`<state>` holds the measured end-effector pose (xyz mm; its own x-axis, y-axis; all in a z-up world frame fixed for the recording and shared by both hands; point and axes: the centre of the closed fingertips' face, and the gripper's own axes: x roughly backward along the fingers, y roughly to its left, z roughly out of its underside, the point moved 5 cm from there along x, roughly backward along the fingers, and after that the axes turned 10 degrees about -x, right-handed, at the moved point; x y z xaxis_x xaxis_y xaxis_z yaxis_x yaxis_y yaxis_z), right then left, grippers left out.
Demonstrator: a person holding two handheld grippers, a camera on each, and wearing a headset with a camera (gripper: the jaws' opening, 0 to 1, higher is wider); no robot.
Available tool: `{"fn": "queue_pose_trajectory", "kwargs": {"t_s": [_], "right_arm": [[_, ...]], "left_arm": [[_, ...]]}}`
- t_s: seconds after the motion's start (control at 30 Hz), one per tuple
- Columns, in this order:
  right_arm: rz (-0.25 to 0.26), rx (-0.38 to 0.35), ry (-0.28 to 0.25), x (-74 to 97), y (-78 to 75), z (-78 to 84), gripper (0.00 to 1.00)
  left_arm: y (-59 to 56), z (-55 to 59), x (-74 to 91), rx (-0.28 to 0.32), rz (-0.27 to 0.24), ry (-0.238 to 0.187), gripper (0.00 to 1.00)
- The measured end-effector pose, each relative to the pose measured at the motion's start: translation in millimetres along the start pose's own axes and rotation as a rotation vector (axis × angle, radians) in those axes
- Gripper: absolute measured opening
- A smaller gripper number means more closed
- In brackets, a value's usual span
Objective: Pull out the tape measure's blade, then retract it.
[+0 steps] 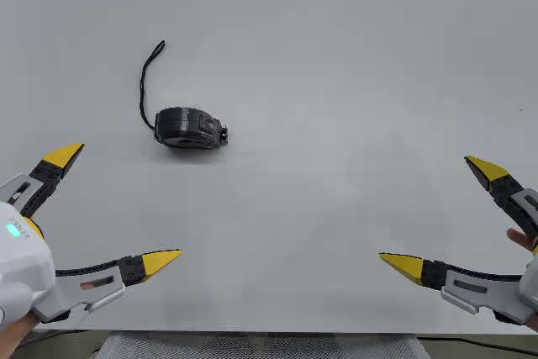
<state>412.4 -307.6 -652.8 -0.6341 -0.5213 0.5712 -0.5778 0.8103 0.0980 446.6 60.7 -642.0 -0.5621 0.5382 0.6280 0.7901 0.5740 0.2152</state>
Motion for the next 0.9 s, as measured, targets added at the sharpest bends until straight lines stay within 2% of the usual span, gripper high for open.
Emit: {"fn": "queue_pose_trajectory", "kwargs": {"t_s": [0.43,0.57,0.9], "right_arm": [[-0.009,0.019,-0.005,-1.9,-3.3,-1.1,0.96],[-0.024,0.038,-0.016,-3.5,-3.2,-3.8,0.94],[-0.059,0.055,-0.003,-8.0,-5.9,-4.5,0.91]], "left_arm": [[-0.6,1.7,-5.5,-0.008,0.016,0.010,0.97],[-0.4,3.2,-7.3,-0.017,0.026,0.018,0.95],[6.1,4.4,-12.0,-0.054,0.047,0.026,0.92]]}}
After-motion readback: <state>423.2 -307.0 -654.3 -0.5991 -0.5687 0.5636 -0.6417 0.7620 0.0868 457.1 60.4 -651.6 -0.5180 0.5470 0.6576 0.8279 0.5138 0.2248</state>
